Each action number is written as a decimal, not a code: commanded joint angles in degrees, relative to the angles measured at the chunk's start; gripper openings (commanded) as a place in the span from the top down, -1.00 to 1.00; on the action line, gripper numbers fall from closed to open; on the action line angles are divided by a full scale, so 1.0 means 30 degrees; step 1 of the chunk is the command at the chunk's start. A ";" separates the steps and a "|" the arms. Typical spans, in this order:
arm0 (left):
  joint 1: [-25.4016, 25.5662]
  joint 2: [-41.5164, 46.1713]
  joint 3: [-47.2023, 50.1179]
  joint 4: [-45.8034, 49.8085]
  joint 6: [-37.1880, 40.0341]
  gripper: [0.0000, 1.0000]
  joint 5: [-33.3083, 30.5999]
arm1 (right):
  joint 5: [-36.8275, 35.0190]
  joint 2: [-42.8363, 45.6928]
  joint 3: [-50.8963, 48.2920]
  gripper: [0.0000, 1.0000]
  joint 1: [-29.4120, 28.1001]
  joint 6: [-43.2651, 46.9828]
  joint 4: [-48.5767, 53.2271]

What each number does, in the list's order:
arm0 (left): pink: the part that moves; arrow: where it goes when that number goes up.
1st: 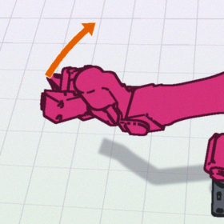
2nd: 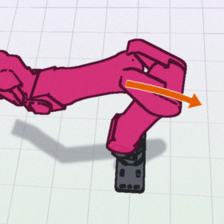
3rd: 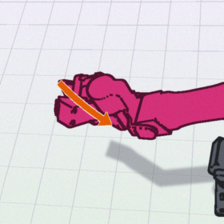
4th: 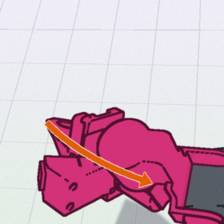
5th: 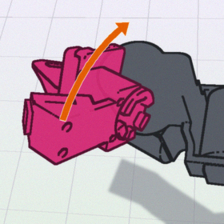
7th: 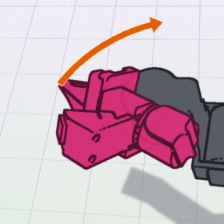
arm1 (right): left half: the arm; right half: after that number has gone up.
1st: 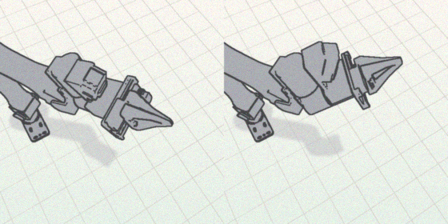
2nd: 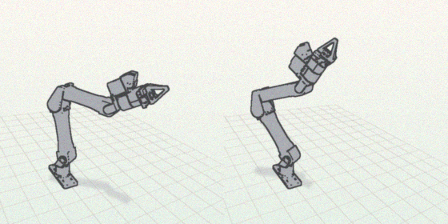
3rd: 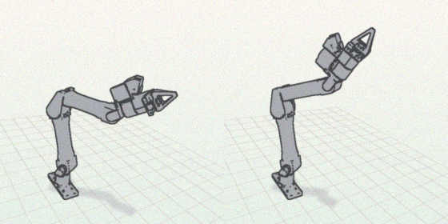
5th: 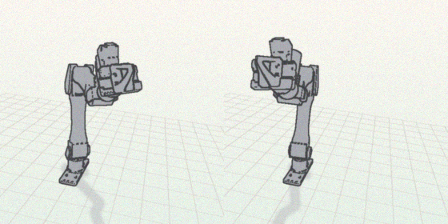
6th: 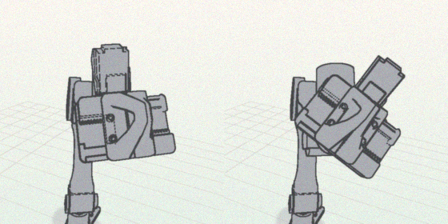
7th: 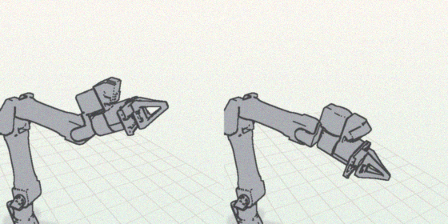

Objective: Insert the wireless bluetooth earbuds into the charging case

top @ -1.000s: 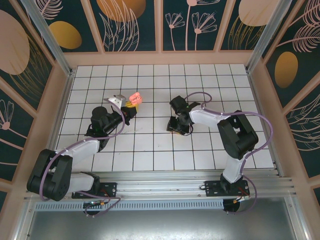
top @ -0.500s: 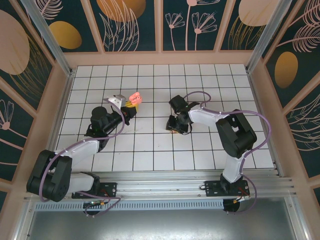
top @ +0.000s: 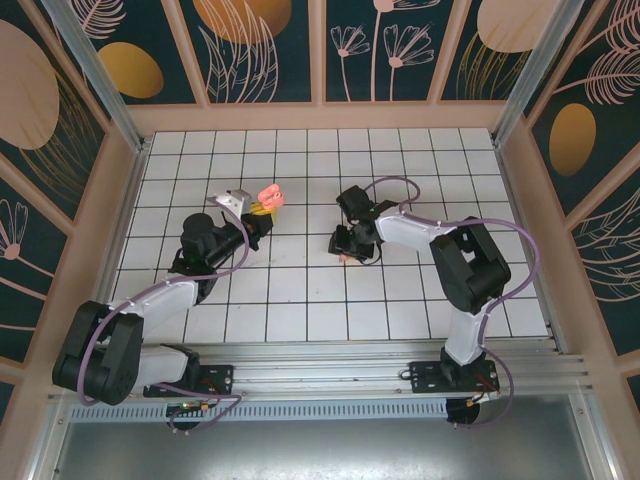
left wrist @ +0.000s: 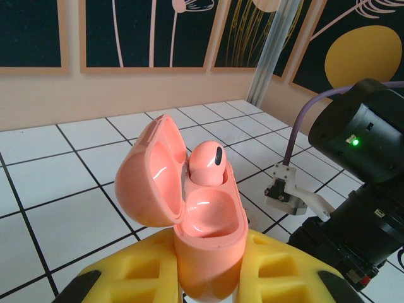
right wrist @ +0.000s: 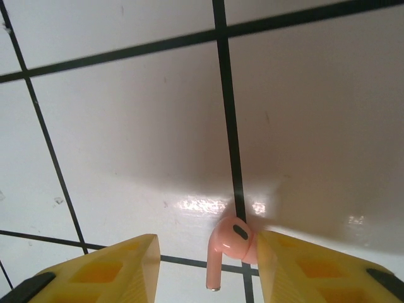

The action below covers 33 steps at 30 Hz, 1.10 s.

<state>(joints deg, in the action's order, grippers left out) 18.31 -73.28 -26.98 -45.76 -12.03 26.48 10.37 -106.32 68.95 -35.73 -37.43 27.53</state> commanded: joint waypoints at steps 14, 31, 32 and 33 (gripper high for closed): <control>-0.0154 0.0105 -0.0725 -0.0062 0.0493 0.85 0.0315 | -0.0331 0.1206 -0.0889 0.14 -0.0169 -0.1687 0.1107; -0.0147 0.0517 -0.0700 0.0370 0.0642 0.85 0.0109 | 0.0025 -0.0695 0.0380 0.22 -0.0163 -0.0999 0.0615; -0.0147 0.0519 -0.0703 0.0373 0.0642 0.85 0.0109 | 0.0073 -0.0798 0.0476 0.23 -0.0189 -0.0953 0.0599; -0.0147 0.0519 -0.0703 0.0400 0.0649 0.85 0.0098 | 0.0088 -0.0869 0.0504 0.24 -0.0176 -0.0942 0.0616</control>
<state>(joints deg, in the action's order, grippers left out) 18.31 -73.10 -27.44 -44.69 -11.11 26.50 10.44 -107.77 68.62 -35.90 -40.84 29.74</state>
